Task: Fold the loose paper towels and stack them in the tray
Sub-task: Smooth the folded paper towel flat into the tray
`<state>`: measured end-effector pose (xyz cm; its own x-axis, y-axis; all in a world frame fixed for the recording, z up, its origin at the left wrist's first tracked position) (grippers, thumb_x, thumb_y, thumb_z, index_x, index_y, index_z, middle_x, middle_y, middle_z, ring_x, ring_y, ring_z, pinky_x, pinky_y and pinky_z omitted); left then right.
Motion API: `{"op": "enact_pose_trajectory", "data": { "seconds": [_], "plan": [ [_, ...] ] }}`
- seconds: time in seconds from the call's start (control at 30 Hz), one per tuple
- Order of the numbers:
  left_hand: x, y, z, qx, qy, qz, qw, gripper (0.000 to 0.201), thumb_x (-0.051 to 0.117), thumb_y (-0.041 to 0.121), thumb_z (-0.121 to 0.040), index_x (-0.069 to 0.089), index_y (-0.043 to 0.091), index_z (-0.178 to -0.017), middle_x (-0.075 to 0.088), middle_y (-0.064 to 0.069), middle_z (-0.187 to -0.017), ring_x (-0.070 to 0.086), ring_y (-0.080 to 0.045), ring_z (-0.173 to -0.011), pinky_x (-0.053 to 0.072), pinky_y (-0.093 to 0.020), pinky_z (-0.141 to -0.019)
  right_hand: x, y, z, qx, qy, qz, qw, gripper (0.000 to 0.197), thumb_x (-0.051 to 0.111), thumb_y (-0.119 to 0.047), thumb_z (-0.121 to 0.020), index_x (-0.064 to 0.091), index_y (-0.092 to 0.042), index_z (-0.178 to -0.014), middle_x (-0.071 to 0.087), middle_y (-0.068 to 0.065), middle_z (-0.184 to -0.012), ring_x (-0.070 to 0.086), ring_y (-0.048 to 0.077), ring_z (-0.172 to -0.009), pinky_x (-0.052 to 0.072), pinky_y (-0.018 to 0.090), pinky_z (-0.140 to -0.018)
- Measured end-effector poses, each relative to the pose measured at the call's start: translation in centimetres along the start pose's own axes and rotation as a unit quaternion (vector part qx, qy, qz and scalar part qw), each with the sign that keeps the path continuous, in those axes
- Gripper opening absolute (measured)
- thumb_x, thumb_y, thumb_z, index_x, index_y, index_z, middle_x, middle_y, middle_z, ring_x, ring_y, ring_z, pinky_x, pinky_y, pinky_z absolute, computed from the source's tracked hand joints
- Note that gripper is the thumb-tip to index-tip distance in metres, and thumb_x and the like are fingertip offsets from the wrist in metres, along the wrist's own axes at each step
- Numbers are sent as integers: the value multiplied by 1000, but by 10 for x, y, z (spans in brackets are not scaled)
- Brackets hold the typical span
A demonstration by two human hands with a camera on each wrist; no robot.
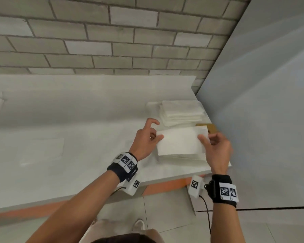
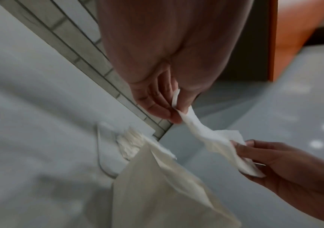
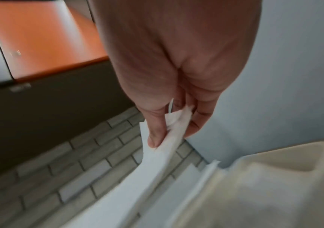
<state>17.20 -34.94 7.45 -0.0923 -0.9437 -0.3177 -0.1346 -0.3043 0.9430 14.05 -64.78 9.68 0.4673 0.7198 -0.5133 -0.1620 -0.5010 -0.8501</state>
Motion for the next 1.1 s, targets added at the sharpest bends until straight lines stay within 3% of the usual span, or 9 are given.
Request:
{"op": "enact_pose_trajectory", "data": {
  "seconds": [0.17, 0.33, 0.43, 0.57, 0.67, 0.73, 0.83, 0.93, 1.1],
  "plan": [
    [65, -5, -16, 37, -37, -154, 987, 43, 62, 6, -100, 42, 23, -134, 54, -4, -74, 55, -24, -66, 58, -45, -72, 4, 43, -13, -18, -42, 149, 988, 21, 83, -25, -95, 66, -14, -99, 67, -3, -82, 68, 30, -82, 43, 31, -71],
    [86, -12, -15, 55, -59, -300, 950, 47, 62, 2, -96, 47, 11, -139, 64, -15, -112, 56, -36, -101, 53, -50, -85, 19, 55, -10, -61, -39, 293, 953, 36, 88, -24, -89, 57, -16, -105, 67, 3, -85, 60, 31, -80, 52, 44, -76],
    [71, -4, -6, 108, -19, -339, 934, 42, 69, 14, -95, 54, 16, -133, 61, -6, -122, 53, -30, -108, 50, -42, -85, 21, 40, 4, -108, 12, 284, 953, 35, 87, -26, -91, 62, -16, -114, 67, 15, -115, 55, 38, -99, 50, 50, -86],
    [0, -17, 17, 98, 39, -313, 944, 18, 67, 23, -98, 61, 19, -114, 64, 4, -110, 53, -22, -101, 48, -37, -82, 62, 4, 42, -201, -89, 297, 929, 32, 57, -65, -104, 67, -42, -124, 50, 4, -136, 46, 32, -128, 47, 53, -102],
    [-84, -64, 37, 17, 68, -324, 944, 12, 69, 20, -97, 63, 17, -107, 66, 3, -105, 55, -24, -100, 51, -41, -82, 101, 25, 62, -127, -247, 380, 882, 56, 22, -88, -97, 57, -61, -133, 37, -6, -148, 35, 27, -145, 35, 60, -115],
    [-149, -103, 51, -53, 72, -357, 930, 15, 69, 15, -95, 64, 14, -109, 68, -3, -107, 58, -31, -103, 53, -46, -84, 108, 29, 65, -103, -276, 392, 871, 61, 14, -91, -93, 53, -66, -134, 34, -8, -150, 32, 26, -147, 30, 62, -117],
    [-247, -161, 79, -169, 50, -416, 892, 37, 76, 11, -86, 62, 11, -120, 64, -13, -123, 55, -41, -117, 53, -52, -88, 106, 11, 64, -85, -252, 357, 895, 62, 18, -89, -95, 61, -60, -129, 38, -5, -155, 29, 28, -150, 24, 63, -122],
    [-309, -205, 108, -253, -13, -429, 867, 60, 85, 17, -78, 54, 16, -128, 51, -10, -141, 48, -39, -129, 50, -53, -97, 104, -27, 72, -146, -141, 293, 934, 55, 31, -80, -101, 70, -50, -125, 47, -2, -152, 38, 29, -147, 29, 62, -122],
    [-333, -218, 126, -183, 4, -427, 886, 33, 80, 11, -84, 64, 13, -113, 62, -8, -127, 59, -37, -117, 50, -45, -96, 136, -78, 112, -180, -95, 145, 968, 43, 46, -65, -104, 76, -38, -120, 61, -3, -141, 52, 25, -135, 44, 56, -111]
  ]
}}
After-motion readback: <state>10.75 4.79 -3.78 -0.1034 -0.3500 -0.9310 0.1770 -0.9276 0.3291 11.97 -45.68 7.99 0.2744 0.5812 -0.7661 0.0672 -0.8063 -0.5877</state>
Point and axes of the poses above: each hand's wrist, its own z-axis away from the middle knuckle, its own x-axis out of the palm, y = z × x, the point moved 7 cm from there along -z, towards the middle knuckle
